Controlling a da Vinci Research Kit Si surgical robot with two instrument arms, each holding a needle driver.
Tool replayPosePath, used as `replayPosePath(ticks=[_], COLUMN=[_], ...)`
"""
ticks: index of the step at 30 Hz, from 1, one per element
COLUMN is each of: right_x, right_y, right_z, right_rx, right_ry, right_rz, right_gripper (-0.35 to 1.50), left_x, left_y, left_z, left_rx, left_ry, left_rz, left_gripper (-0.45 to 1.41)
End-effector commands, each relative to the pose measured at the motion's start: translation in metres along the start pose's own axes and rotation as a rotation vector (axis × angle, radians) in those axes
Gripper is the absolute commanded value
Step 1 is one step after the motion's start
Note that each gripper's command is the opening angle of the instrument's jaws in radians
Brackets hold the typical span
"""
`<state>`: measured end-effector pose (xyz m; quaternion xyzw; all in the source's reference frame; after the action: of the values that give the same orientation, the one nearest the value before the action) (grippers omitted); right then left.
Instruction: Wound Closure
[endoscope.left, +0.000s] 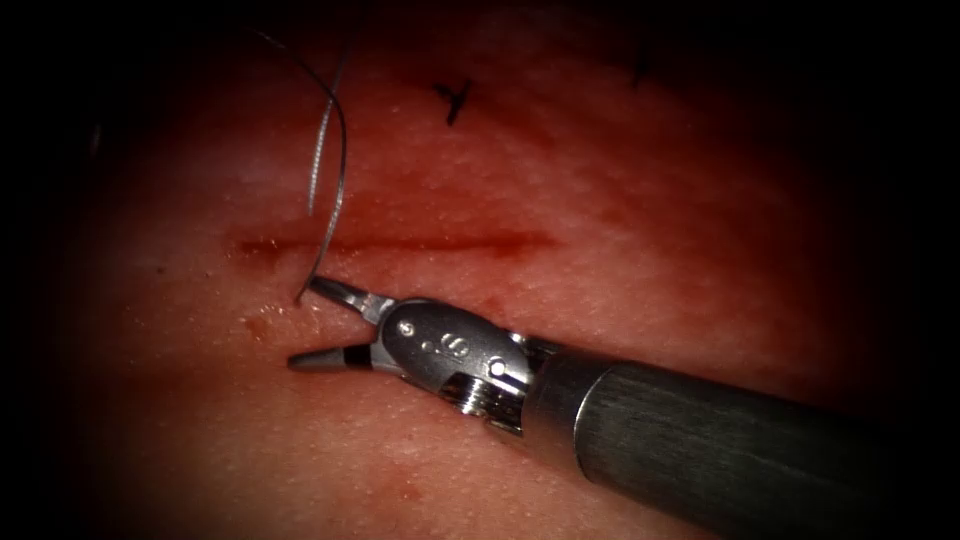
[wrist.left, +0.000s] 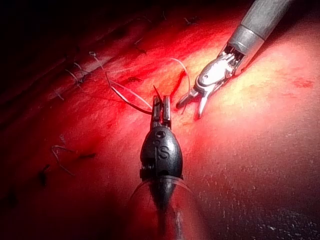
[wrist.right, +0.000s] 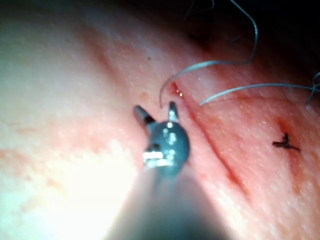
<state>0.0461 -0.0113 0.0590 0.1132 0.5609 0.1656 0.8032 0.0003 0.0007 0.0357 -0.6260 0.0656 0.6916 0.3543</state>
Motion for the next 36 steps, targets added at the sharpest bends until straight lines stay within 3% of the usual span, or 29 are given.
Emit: replayPosePath(ticks=[1, 2, 3, 4, 10, 15, 19, 26, 33, 35, 36], right_x=[0.0000, 0.0000, -0.0001, 0.0000, 0.0005, 0.0019, 0.0042, 0.0071, 0.0078, 0.0077, 0.0076], right_y=[0.0006, 0.0007, 0.0008, 0.0008, -0.0007, -0.0037, -0.0067, -0.0106, -0.0124, -0.0113, -0.0103], right_z=[0.0015, 0.0018, 0.0019, 0.0018, 0.0006, -0.0012, -0.0035, -0.0069, -0.0075, -0.0074, -0.0073], right_rx=[-0.004, -0.006, -0.013, -0.019, -0.107, -0.041, 0.008, 0.042, 0.067, 0.058, 0.045], right_ry=[0.005, 0.007, 0.027, 0.043, -0.005, 0.008, 0.020, 0.030, 0.043, 0.047, 0.058], right_rz=[0.008, 0.026, 0.051, 0.060, 0.098, 0.058, 0.018, -0.006, -0.036, -0.053, -0.065], right_gripper=[0.93, 0.76, 0.05, -0.35, -0.35, -0.35, -0.35, -0.35, -0.35, 0.64, 0.93], left_x=[-0.0005, -0.0005, -0.0005, -0.0005, -0.0006, -0.0008, -0.0010, -0.0019, -0.0025, -0.0025, -0.0025], left_y=[0.0000, 0.0001, 0.0003, 0.0003, 0.0006, 0.0017, 0.0028, 0.0042, 0.0044, 0.0045, 0.0046], left_z=[0.0008, 0.0008, 0.0010, 0.0010, 0.0012, 0.0018, 0.0028, 0.0037, 0.0041, 0.0042, 0.0042], left_rx=[-0.007, -0.009, -0.013, -0.015, -0.026, -0.130, -0.166, -0.193, -0.199, -0.199, -0.201], left_ry=[0.005, 0.006, 0.009, 0.011, 0.018, 0.065, 0.066, 0.036, 0.029, 0.030, 0.028], left_rz=[0.001, 0.001, 0.001, 0.001, 0.002, -0.002, -0.009, -0.004, 0.000, 0.000, 0.000], left_gripper=[-0.45, -0.45, -0.45, -0.45, -0.45, -0.45, -0.45, -0.45, -0.45, -0.45, -0.45])
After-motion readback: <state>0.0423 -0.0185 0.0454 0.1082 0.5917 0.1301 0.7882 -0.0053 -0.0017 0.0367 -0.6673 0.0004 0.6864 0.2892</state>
